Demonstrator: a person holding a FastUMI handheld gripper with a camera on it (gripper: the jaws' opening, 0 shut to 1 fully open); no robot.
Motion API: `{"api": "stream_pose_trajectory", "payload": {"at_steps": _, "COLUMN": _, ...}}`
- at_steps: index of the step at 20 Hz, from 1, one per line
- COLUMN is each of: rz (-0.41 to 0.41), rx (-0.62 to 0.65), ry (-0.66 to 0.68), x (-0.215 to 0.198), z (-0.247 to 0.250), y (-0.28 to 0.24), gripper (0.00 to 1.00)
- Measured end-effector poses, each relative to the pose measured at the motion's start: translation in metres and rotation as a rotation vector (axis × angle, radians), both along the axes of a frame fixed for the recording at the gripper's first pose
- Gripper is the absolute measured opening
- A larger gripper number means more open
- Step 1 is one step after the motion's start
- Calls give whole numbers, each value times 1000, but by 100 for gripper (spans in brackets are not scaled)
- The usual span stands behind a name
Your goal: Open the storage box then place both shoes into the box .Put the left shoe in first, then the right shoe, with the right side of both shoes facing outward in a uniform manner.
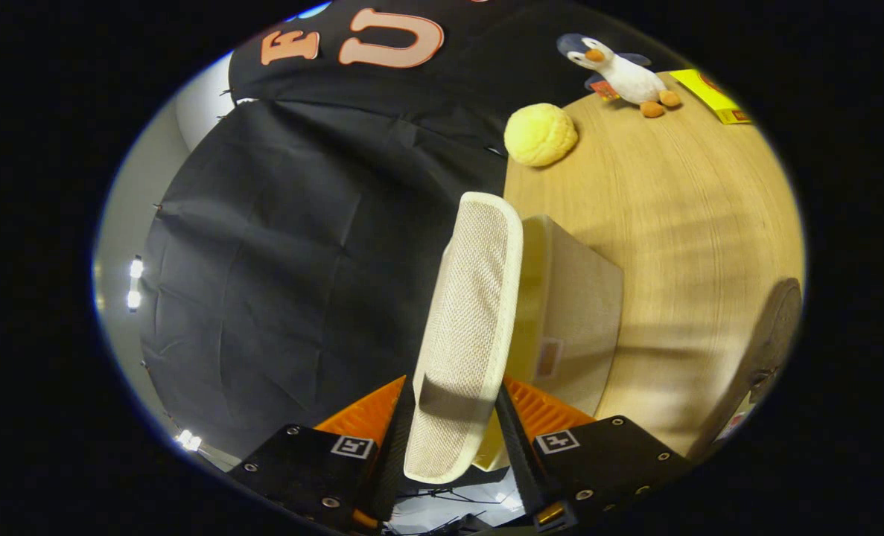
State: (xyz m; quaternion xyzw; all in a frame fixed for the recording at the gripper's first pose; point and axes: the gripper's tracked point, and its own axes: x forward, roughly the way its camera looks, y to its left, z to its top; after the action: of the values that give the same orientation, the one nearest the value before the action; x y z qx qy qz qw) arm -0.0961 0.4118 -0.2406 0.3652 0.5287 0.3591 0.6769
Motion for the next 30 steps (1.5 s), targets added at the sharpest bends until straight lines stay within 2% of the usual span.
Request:
{"api": "stream_pose_trajectory", "payload": {"at_steps": 2, "rz": 1, "rx": 61, "ry": -15, "x": 6, "z": 26, "y": 16, "gripper": 53}}
{"api": "stream_pose_trajectory", "payload": {"at_steps": 5, "rz": 20, "rx": 81, "ry": -69, "x": 6, "z": 58, "y": 37, "gripper": 37}}
{"api": "stream_pose_trajectory", "payload": {"at_steps": 11, "rz": 75, "rx": 120, "ry": -106, "x": 6, "z": 101, "y": 105, "gripper": 15}}
{"api": "stream_pose_trajectory", "payload": {"at_steps": 16, "rz": 97, "rx": 76, "ry": -149, "x": 4, "z": 108, "y": 160, "gripper": 14}}
{"api": "stream_pose_trajectory", "payload": {"at_steps": 19, "rz": 118, "rx": 26, "ry": -93, "x": 6, "z": 98, "y": 205, "gripper": 14}}
{"api": "stream_pose_trajectory", "payload": {"at_steps": 23, "rz": 99, "rx": -9, "ry": -64, "x": 1, "z": 74, "y": 249, "gripper": 14}}
{"api": "stream_pose_trajectory", "payload": {"at_steps": 24, "rz": 97, "rx": -30, "ry": -68, "x": 3, "z": 71, "y": 260, "gripper": 15}}
{"api": "stream_pose_trajectory", "payload": {"at_steps": 26, "rz": 105, "rx": -72, "ry": -75, "x": -4, "z": 60, "y": 270, "gripper": 33}}
{"api": "stream_pose_trajectory", "payload": {"at_steps": 27, "rz": 107, "rx": -84, "ry": -75, "x": -9, "z": 56, "y": 270, "gripper": 51}}
{"api": "stream_pose_trajectory", "payload": {"at_steps": 29, "rz": 108, "rx": -100, "ry": -79, "x": -9, "z": 48, "y": 269, "gripper": 68}}
{"api": "stream_pose_trajectory", "payload": {"at_steps": 30, "rz": 113, "rx": -120, "ry": -87, "x": -10, "z": 41, "y": 262, "gripper": 70}}
